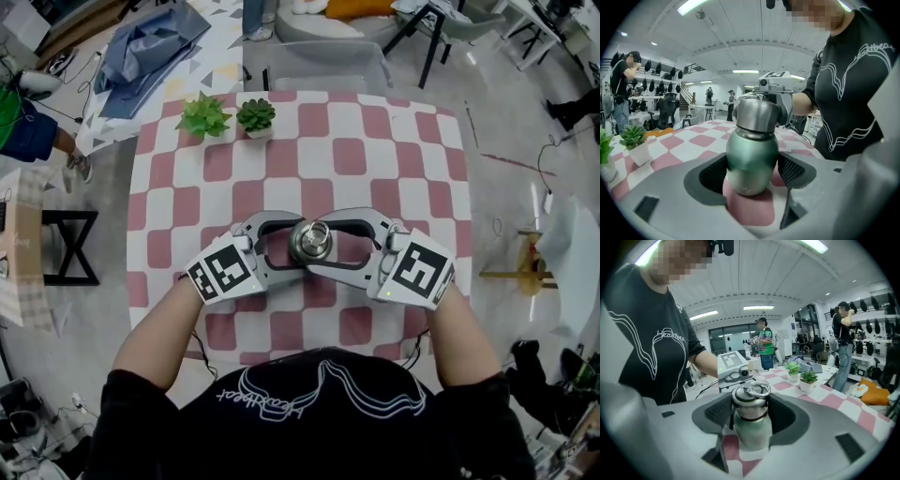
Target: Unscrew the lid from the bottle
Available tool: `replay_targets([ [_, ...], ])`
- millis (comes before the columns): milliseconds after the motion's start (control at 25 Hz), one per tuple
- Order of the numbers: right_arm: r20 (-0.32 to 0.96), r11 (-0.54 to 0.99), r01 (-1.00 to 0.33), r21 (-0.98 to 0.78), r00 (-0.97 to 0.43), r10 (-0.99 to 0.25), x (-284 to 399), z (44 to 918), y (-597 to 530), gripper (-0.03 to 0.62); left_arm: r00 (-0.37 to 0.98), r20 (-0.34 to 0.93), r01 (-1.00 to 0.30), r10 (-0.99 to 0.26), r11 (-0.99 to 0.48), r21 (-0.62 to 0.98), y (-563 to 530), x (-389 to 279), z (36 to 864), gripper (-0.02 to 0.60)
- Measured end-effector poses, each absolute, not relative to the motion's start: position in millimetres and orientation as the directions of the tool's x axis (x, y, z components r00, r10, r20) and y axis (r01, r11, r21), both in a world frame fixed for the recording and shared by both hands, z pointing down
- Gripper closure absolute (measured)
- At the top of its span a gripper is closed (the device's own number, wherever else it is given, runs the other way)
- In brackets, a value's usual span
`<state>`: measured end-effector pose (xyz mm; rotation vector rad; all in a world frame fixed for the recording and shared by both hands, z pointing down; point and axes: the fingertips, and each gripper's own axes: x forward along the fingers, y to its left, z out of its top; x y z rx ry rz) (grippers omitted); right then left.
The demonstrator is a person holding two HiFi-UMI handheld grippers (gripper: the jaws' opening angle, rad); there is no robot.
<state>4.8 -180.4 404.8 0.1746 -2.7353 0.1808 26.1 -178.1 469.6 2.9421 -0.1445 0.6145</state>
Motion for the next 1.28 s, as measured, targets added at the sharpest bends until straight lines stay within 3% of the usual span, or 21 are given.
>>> replay_targets([
  [360, 0.446, 0.996, 0.052, -0.079, -0.891, 0.082, 3, 406, -175, 0.347, 0.893, 0.445, 0.021, 0.064, -0.995, 0.099, -174, 24, 470, 0.238],
  [680, 0.483, 0.990, 0.114, -0.084, -0.864, 0.140, 2, 408, -174, 0.349, 0.890, 0.447, 0.047, 0.089, -0.993, 0.105, -173, 23, 472, 0.238],
  [800, 0.481, 0.994, 0.087, -0.065, -0.870, 0.108, 3, 407, -176, 0.344, 0.893, 0.443, 0.033, 0.075, -0.994, 0.103, -174, 24, 471, 0.238],
  [920, 0.473, 1.000, 0.015, -0.026, -0.880, 0.025, 6, 405, -181, 0.284, 0.895, 0.445, -0.006, 0.041, -0.995, 0.104, -174, 25, 471, 0.238],
  [1280, 0.315, 0.967, -0.244, -0.077, -0.926, -0.208, 16, 387, -172, 0.261, 0.876, 0.432, -0.288, -0.215, -0.951, 0.109, -174, 26, 472, 0.238],
])
